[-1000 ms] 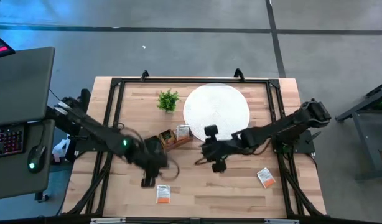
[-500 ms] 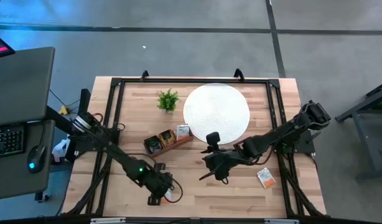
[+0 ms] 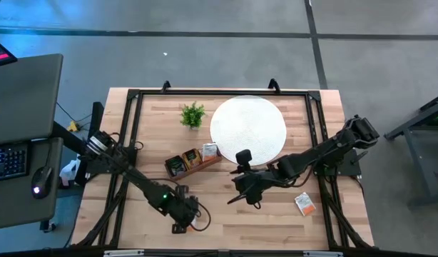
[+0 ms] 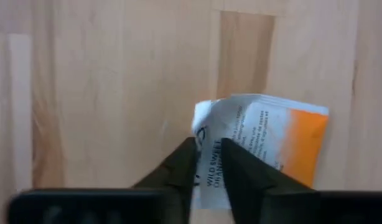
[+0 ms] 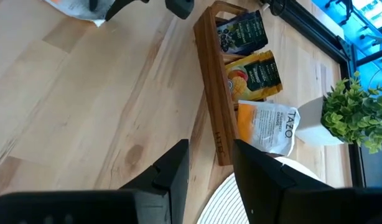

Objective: Pick & Place Tea
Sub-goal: Put the orange tea bag into the right section of the wooden organizer

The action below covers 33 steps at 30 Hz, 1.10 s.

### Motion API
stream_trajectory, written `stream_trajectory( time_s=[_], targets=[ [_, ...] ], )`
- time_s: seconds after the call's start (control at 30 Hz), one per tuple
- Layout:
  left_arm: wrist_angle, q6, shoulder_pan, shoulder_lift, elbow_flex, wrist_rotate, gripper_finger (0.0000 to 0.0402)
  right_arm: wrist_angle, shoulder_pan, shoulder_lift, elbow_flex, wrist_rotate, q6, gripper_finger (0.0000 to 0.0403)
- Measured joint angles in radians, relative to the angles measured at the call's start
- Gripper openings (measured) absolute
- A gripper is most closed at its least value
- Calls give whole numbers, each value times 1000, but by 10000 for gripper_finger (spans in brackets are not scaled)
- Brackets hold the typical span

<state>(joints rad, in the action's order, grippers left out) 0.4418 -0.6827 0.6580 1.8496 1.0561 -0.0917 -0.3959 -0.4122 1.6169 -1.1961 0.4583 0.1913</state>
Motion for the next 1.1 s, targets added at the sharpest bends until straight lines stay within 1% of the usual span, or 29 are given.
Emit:
stream_trajectory(
  time_s=[0.07, 0.1, 0.13, 0.27, 0.37, 0.43, 0.5, 0.6, 0.67, 0.77, 0.87, 1.0, 1.1],
  targets=[
    [5, -4, -9, 0, 0, -18, 33, -3, 0, 0, 0, 1, 0, 119],
    [5, -10, -17, 0, 0, -31, 17, -5, 0, 0, 0, 2, 0, 119],
    [5, -23, -23, -2, 0, -49, 10, -4, 0, 0, 0, 6, 0, 119],
    [34, -23, -75, -37, -1, -166, 29, -10, 0, -1, 0, 47, -2, 119],
    [83, -11, -131, -59, 19, -273, 32, -44, 0, -1, 0, 113, -37, 119],
    [129, -28, -172, -87, 42, -383, 27, -98, 0, -4, 0, 172, -96, 119],
    [131, -12, -219, -93, 67, -484, 18, -177, -2, -9, 0, 229, -188, 119],
    [143, 83, -283, -91, 105, -595, 4, -307, -6, -20, 0, 297, -357, 119],
    [131, 143, -316, -93, 135, -653, 3, -386, -8, -24, 0, 329, -455, 119],
    [139, 230, -356, -92, 160, -711, 4, -488, -9, -24, 0, 347, -558, 119],
    [136, 288, -386, -93, 180, -758, 5, -533, -10, -24, 0, 333, -631, 119],
    [183, 338, -398, -93, 206, -794, 5, -542, -9, -24, 0, 305, -663, 119],
    [267, 339, -396, -93, 236, -816, 5, -540, -10, -24, 0, 290, -664, 119]
  ],
)
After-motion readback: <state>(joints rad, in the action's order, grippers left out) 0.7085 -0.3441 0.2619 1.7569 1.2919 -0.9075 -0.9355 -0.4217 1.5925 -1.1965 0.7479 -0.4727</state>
